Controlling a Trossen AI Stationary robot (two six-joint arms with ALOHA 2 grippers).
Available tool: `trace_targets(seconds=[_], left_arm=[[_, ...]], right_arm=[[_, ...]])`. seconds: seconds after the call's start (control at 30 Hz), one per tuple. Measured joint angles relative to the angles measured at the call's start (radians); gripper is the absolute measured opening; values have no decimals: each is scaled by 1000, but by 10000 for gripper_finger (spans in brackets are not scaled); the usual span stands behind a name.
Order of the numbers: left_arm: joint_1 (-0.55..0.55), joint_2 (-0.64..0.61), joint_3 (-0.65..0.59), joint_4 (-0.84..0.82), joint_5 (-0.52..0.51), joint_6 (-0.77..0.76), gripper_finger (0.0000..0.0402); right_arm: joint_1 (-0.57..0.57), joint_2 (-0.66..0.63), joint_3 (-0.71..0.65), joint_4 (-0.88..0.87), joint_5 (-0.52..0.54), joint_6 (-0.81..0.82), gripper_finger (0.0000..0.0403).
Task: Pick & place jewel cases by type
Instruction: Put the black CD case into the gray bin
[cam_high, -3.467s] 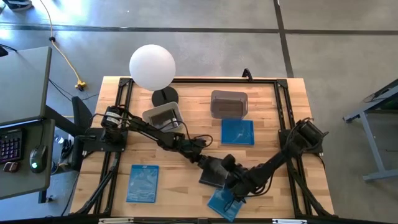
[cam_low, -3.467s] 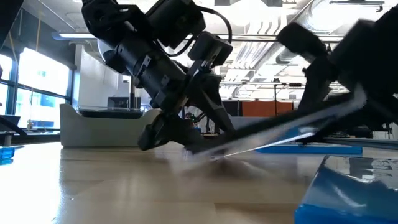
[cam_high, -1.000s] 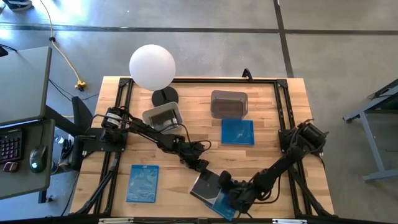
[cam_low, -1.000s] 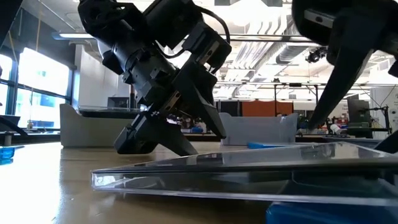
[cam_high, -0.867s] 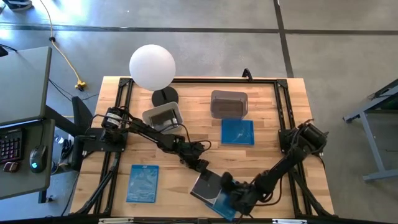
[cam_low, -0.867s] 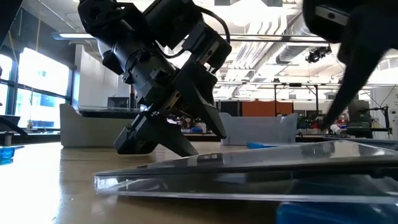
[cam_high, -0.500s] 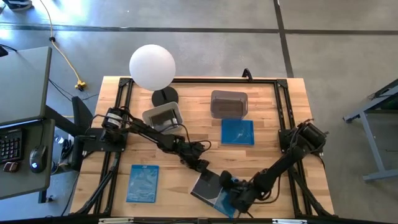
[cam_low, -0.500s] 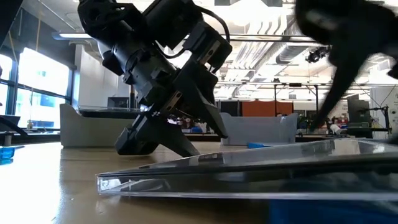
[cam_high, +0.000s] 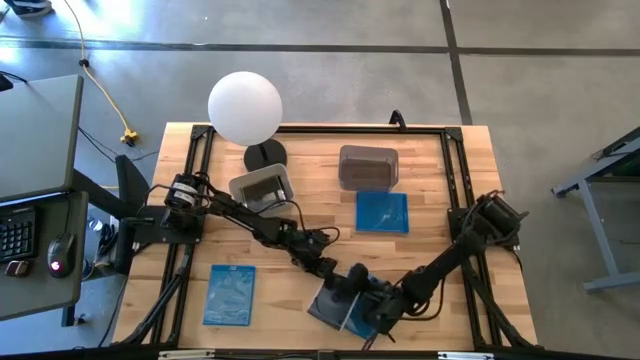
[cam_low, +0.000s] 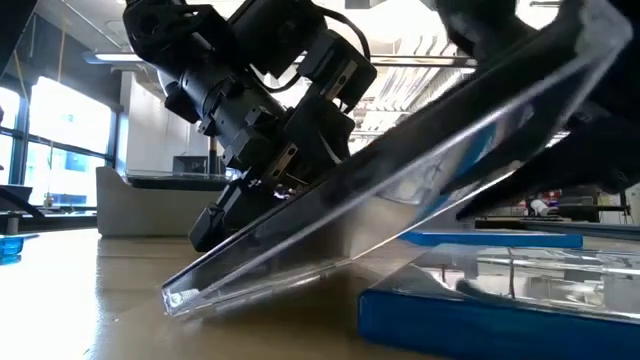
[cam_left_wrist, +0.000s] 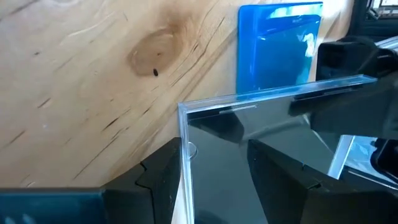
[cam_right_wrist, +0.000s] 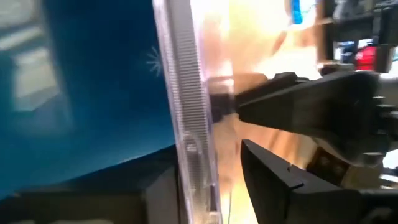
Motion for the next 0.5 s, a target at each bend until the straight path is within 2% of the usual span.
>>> trace_targets(seconds=[0.13, 0.3, 0.5], left_arm=[[0, 1, -1, 38, -45, -31, 182], [1, 3, -2, 171, -40, -138, 182], [0, 2, -2, 190, -40, -195, 182]], right_arm=[[26, 0, 0, 5, 70, -65, 87], [50, 0, 0, 11, 163, -118, 52], [79, 0, 0, 6, 221, -119, 22]])
